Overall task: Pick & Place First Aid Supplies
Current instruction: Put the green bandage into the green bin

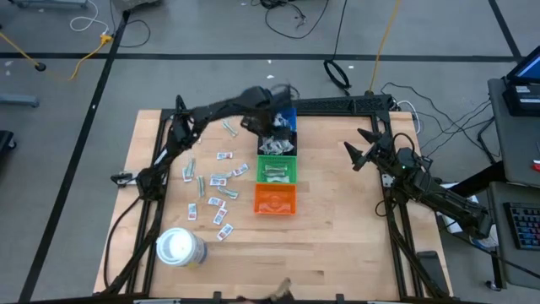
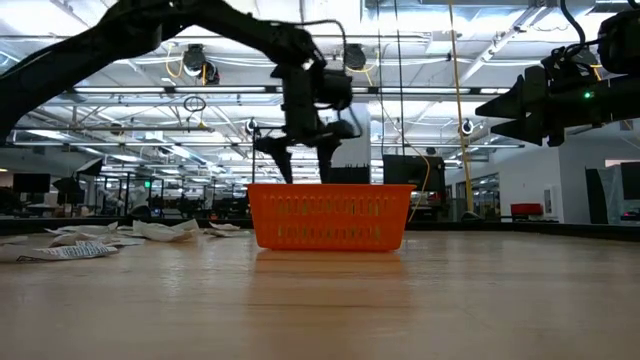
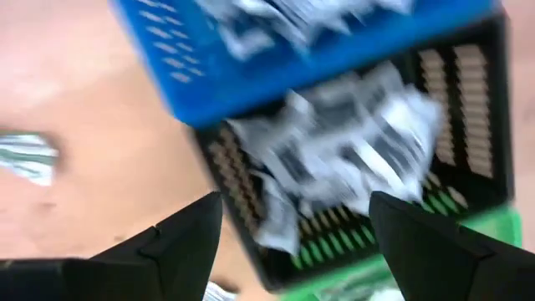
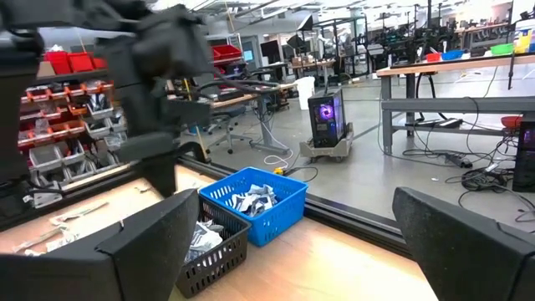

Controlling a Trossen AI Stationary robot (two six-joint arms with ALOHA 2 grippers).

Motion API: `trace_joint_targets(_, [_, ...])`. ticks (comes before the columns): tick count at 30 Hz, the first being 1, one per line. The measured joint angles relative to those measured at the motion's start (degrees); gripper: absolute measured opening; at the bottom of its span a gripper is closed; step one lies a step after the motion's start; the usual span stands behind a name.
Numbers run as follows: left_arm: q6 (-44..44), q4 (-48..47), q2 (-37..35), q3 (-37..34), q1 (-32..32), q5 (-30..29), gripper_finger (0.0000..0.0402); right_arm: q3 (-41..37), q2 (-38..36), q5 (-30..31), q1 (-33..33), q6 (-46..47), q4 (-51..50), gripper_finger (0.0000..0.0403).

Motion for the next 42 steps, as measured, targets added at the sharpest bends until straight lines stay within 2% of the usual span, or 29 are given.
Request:
trace_joint_targets(5, [-3.06,-0.11,0.02,0.0,6.25,2.38,0.0323,0.01,0.0,0.0,-0.01,0.01,0.02,0.0393])
trace_joint_targets(12, [-8.71,-0.07,0.04,0.0,13.21,2.12,0.0342,0.0,0.0,-0.01,0.01,0.01,0.02,0.0393])
trace_joint_targets(16, [-9.47,0.24,0.06,0.0,15.48,1.94,0.0347,0.0,0.0,0.0,0.0,0.0,0.02,0.0393])
trace_joint_targets(22, [-15.11,0.24,-0.1,-2.04,17.31,2.03,0.0341,0.01,0.0,-0.02,0.0,0.01,0.02,0.0393])
trace_joint_targets(26, [-19.11,2.3,-2.8,-6.96,18.05,1.7,0.0344,0.0,0.0,-0.01,0.01,0.01,0.02,0.0393])
trace_joint_targets(34, [-26.8,15.59,-11.19,-22.33,18.16,-0.29,0.0345,-0.01,0.0,-0.02,0.01,0.01,0.04,0.0393])
trace_joint_targets(42, [-32.84,20.08,-17.86,-34.85,18.37,-3.05,0.0351,-0.01,0.0,-0.02,0.01,0.01,0.04,0.0393])
